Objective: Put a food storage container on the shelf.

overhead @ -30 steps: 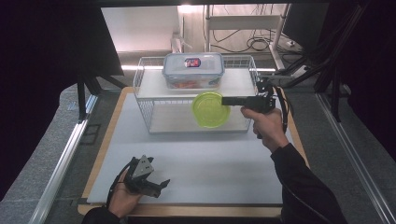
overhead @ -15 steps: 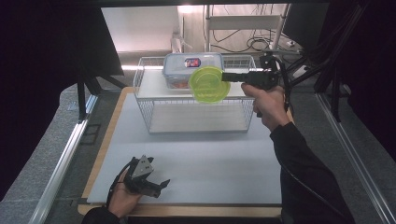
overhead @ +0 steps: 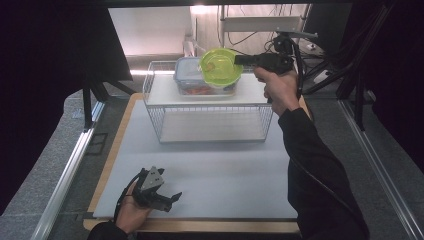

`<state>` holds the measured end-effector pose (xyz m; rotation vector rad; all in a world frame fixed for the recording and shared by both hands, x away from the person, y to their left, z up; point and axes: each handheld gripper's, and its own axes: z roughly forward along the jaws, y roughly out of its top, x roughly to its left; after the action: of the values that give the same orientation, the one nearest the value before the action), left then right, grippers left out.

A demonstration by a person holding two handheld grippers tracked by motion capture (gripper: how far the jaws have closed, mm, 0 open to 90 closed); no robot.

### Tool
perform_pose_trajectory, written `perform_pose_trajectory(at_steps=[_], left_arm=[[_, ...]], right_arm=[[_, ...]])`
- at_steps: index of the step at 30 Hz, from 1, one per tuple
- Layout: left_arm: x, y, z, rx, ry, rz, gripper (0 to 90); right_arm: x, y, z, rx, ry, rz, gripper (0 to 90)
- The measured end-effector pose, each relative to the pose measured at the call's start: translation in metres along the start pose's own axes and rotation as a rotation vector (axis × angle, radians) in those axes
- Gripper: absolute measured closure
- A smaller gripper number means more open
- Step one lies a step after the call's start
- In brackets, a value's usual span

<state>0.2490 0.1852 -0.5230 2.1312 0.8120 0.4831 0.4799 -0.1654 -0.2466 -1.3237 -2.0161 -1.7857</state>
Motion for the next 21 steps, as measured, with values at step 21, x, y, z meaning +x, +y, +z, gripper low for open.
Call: perform_pose_trajectory(at_steps=[21], left_arm=[[-0.001, 0.0, -0.001, -0.001, -0.012, 0.004, 1.2]], right_arm=[[-0.001, 0.027, 0.05, -0.047, -0.123, 0.05, 81.8]])
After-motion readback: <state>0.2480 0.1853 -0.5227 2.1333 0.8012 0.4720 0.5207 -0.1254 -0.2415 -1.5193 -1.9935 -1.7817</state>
